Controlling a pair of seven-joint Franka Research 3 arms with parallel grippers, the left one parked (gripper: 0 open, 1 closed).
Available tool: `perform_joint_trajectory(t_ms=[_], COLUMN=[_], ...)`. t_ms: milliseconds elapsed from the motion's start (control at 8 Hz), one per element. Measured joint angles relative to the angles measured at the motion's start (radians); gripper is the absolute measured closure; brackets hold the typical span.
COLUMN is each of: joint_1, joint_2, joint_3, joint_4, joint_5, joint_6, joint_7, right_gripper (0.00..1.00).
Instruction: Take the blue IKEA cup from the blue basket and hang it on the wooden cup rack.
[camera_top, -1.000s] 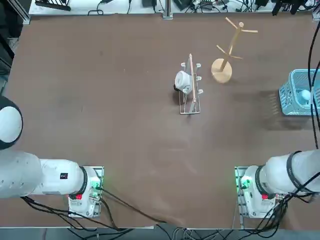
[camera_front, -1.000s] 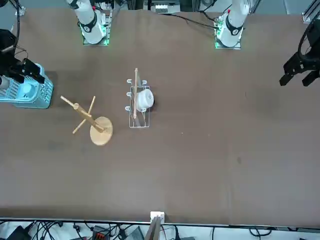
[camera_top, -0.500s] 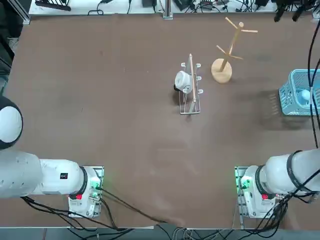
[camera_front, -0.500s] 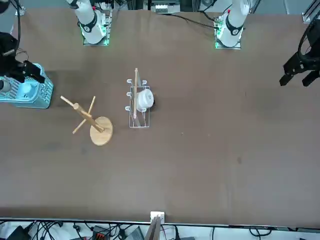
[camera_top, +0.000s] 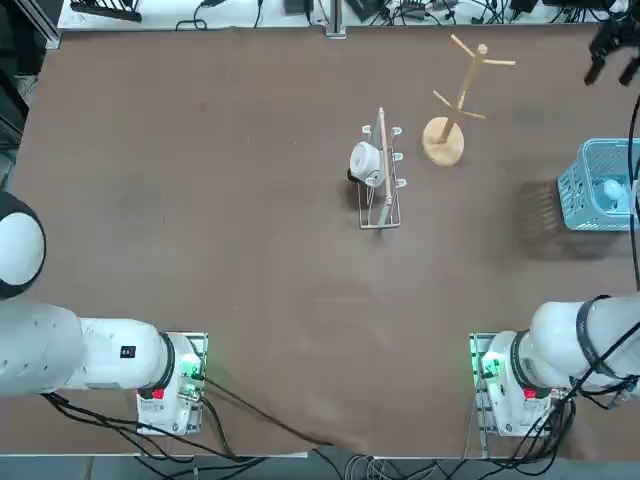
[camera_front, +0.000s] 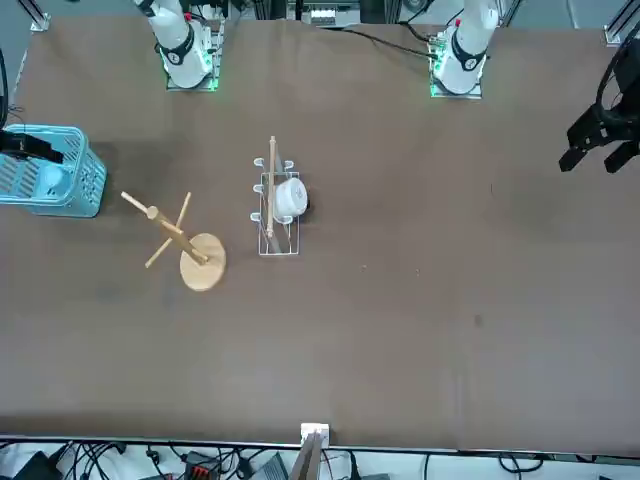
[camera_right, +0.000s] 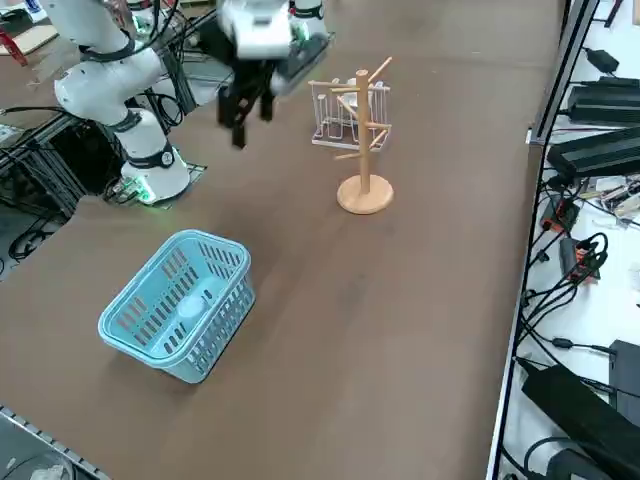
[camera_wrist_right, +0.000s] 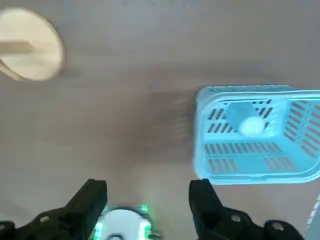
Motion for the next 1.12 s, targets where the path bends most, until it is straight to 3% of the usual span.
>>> perform_joint_trajectory(t_ms=[500,875,1125], joint_1=[-0.236,-0.333,-0.373], joint_2=[-0.021,-0.021,-0.013], joint_3=[-0.004,-0.003,-0.003], joint_4=[-0.255,-0.468,-0.575], joint_5=[-0.009,-0.01,-0.01], joint_6=[0.339,0.697,0.864], joint_7=[-0.377,-0.559,-0.632], right_gripper=[0.0,0.0,0.0])
